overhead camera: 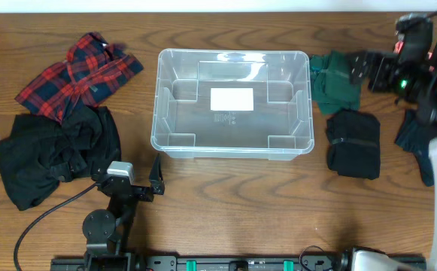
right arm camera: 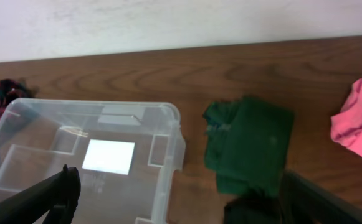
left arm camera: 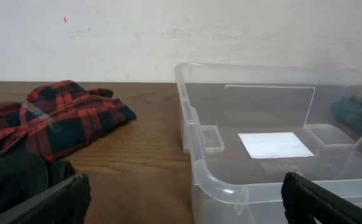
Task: Pack container
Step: 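Reach the right gripper to the folded dark green garment and grasp it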
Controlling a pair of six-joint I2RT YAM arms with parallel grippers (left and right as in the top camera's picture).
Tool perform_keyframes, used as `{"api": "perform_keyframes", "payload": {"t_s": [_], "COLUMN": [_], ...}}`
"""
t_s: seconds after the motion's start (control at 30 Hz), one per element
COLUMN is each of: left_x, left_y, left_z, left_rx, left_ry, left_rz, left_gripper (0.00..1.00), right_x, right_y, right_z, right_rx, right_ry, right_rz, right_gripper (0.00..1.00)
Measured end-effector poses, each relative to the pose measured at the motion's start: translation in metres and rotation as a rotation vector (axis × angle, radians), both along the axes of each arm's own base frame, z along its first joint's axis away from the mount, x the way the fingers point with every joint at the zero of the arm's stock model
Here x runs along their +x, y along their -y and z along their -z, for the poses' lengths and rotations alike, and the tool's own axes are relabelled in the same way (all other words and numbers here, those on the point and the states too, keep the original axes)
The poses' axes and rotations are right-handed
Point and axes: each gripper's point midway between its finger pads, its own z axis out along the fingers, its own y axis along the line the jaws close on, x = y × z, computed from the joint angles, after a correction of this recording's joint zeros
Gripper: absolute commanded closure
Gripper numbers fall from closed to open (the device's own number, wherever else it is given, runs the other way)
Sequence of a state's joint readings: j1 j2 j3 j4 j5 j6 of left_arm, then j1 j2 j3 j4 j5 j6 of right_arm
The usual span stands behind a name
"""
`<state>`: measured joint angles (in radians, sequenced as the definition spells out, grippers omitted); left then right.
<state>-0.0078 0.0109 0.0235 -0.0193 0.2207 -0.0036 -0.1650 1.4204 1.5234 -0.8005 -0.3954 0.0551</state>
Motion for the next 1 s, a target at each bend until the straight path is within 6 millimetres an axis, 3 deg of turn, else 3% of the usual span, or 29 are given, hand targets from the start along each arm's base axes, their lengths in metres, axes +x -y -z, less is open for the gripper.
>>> {"api": "perform_keyframes", "payload": {"t_s": [0.23,0.47,0.73,1.0], "left_x": [0.000,0.000,0.000,0.000], "left_y": [0.000,0.000,0.000,0.000], "left_z": [0.000,0.000,0.000,0.000], "left_rx": [0.000,0.000,0.000,0.000], "left_ry": [0.000,0.000,0.000,0.000], "left_rz": [0.000,0.000,0.000,0.000], "left_gripper": [0.02,0.02,0.02,0.02], "right_x": [0.029,0.052,0.071,0.073], "right_y": [0.047,0.086,0.099,0.097], "right_z": [0.032,0.101,0.196,0.263], "right_rx": [0.105,0.191,0.266,0.327], "right_ry": [-0.027,-0.097,-0.208,-0.293], "right_rz": [-0.032,-0.079,-0.117,-0.133], "right_gripper": [0.01,0.01,0.01,0.11]}}
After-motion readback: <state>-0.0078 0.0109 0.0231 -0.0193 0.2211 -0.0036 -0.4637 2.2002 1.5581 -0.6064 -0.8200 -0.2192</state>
